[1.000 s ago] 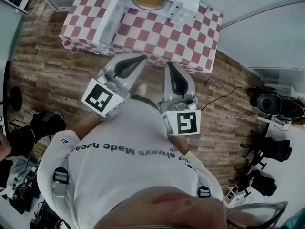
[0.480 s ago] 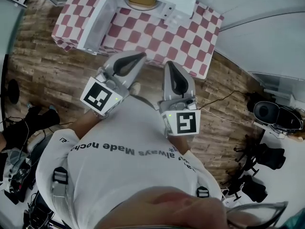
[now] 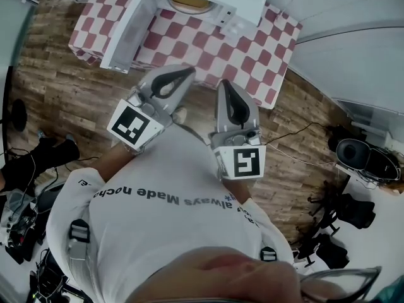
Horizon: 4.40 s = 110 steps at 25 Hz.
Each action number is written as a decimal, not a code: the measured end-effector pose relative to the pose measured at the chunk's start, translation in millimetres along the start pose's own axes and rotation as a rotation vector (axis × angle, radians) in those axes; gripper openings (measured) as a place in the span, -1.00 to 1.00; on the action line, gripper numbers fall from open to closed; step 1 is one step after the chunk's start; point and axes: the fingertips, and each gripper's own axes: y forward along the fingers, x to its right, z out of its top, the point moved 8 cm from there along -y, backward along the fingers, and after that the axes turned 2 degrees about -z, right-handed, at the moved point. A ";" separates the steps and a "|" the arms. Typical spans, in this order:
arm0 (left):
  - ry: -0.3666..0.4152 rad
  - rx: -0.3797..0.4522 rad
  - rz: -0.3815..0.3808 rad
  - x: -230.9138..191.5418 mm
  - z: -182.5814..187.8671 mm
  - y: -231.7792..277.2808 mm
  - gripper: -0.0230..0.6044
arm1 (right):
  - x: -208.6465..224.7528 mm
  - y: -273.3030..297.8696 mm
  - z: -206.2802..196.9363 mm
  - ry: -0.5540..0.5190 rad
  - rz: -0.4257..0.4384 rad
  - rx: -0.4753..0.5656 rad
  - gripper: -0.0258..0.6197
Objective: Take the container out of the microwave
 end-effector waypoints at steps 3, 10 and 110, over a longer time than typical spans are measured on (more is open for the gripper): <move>0.007 0.004 0.002 -14.1 2.8 9.4 -0.92 | 5.6 16.1 0.5 -0.006 0.016 -0.013 -0.92; 0.003 0.021 0.035 -68.9 12.0 15.2 -0.92 | 7.7 82.7 8.0 -0.020 0.064 -0.009 -0.92; -0.298 -0.217 0.474 -387.9 -279.2 188.1 -0.13 | 159.7 381.0 -311.8 0.270 -0.252 -0.346 -0.36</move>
